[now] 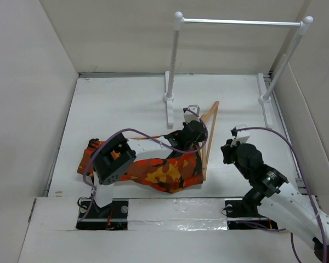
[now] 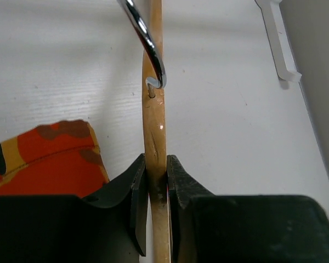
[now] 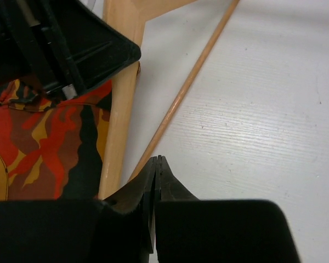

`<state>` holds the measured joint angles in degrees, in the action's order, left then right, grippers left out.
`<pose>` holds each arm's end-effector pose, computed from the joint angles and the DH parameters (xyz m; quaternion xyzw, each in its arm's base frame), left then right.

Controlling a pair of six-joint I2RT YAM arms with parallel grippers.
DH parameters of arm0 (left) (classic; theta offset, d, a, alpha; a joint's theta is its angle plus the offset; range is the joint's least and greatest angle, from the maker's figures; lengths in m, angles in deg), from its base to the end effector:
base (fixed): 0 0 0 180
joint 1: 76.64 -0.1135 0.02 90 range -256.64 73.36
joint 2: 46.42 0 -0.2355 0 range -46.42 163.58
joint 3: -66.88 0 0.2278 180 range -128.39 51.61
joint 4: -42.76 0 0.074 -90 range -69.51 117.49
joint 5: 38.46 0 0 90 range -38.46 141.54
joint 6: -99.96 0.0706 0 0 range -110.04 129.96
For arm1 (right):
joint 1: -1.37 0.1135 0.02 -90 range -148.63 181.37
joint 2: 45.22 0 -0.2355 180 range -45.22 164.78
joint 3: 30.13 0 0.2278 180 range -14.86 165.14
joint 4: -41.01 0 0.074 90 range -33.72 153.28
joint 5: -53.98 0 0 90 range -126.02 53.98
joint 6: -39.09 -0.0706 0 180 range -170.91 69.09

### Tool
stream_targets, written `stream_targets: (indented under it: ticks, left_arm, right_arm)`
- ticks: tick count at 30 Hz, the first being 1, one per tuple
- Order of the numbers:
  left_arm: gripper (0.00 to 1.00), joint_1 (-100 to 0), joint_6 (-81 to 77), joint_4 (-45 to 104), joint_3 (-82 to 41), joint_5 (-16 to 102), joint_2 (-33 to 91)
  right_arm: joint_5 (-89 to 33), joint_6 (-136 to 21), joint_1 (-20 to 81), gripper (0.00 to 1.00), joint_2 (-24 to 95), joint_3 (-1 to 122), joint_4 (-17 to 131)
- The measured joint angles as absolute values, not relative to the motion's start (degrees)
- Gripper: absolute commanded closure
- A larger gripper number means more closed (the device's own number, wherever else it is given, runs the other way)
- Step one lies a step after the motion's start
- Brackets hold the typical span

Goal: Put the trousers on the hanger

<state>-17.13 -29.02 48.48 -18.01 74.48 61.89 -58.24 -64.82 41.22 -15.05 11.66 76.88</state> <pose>0.2447 -0.3613 0.2043 0.0256 0.7996 -0.3331 0.4990 0.1450 0.0863 0.2205 -0.0830 0.8266 0.0965 0.5483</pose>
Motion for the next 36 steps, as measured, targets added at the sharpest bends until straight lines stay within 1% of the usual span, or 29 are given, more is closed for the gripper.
stream_targets:
  ticks: [3,4,9,10,11,13,14,16,17,23,24,25,26,29,31,34,36]
  left_arm:
    - [1.00,-16.67,-31.79,52.59,-12.00,72.97,58.42]
    - [1.00,-16.21,-32.60,53.66,-10.52,73.04,57.33]
    - [1.00,-13.41,-37.30,61.46,-2.80,73.00,50.40]
    - [1.00,-13.02,-38.85,63.82,-1.23,72.91,49.09]
    - [1.00,-12.58,-39.73,65.13,0.91,72.80,47.45]
    - [1.00,-12.06,-42.00,69.64,3.80,73.02,46.33]
    - [1.00,-11.67,-42.96,71.34,4.85,73.63,46.29]
    - [1.00,-10.66,-44.65,73.24,6.84,75.36,46.31]
    - [1.00,-9.85,-45.41,74.60,8.28,76.47,46.31]
    - [1.00,-6.84,-50.77,77.44,17.90,81.37,45.24]
    - [1.00,-6.86,-51.51,77.40,18.88,82.05,45.24]
    - [1.00,-6.88,-52.16,77.37,19.65,82.68,45.24]
    - [1.00,-6.88,-52.67,77.48,20.21,83.31,45.24]
    - [1.00,-6.99,-53.80,78.31,21.20,84.84,45.24]
    - [1.00,-6.97,-54.26,79.34,21.77,85.52,45.24]
    - [1.00,-6.97,-54.77,80.19,22.46,86.39,45.26]
    - [1.00,-6.97,-55.05,81.16,22.97,86.77,45.37]
  right_arm:
    - [-57.91,-64.73,41.20,1.00,-14.13,12.36,78.04]
    - [-57.86,-64.71,41.20,0.99,-13.95,12.84,78.82]
    - [-57.65,-64.64,41.20,0.82,-15.18,16.45,82.32]
    - [-57.19,-64.58,41.20,0.77,-15.74,17.06,82.56]
    - [-56.71,-64.56,41.22,0.74,-16.27,17.60,82.71]
    - [-55.59,-64.19,41.22,0.72,-16.62,18.85,82.76]
    - [-54.94,-64.08,41.20,0.78,-16.27,19.31,82.71]
    - [-53.03,-63.51,41.22,0.95,-15.09,19.77,82.56]
    - [-51.88,-63.29,41.20,1.00,-14.32,19.81,82.67]
    - [-46.26,-62.68,41.11,1.00,-12.49,17.39,79.87]
    - [-45.14,-62.68,40.79,0.99,-12.03,16.58,78.82]
    - [-43.83,-62.72,40.35,0.93,-10.98,15.92,77.64]
    - [-42.59,-62.74,39.87,0.80,-9.52,15.24,76.22]
    - [-39.22,-63.22,38.25,0.54,-5.38,13.23,72.62]
    - [-36.88,-63.55,37.53,0.52,-2.56,10.79,68.84]
    - [-34.11,-64.40,36.87,0.51,0.89,8.29,64.25]
    - [-32.55,-64.86,36.57,0.46,3.60,7.48,61.36]
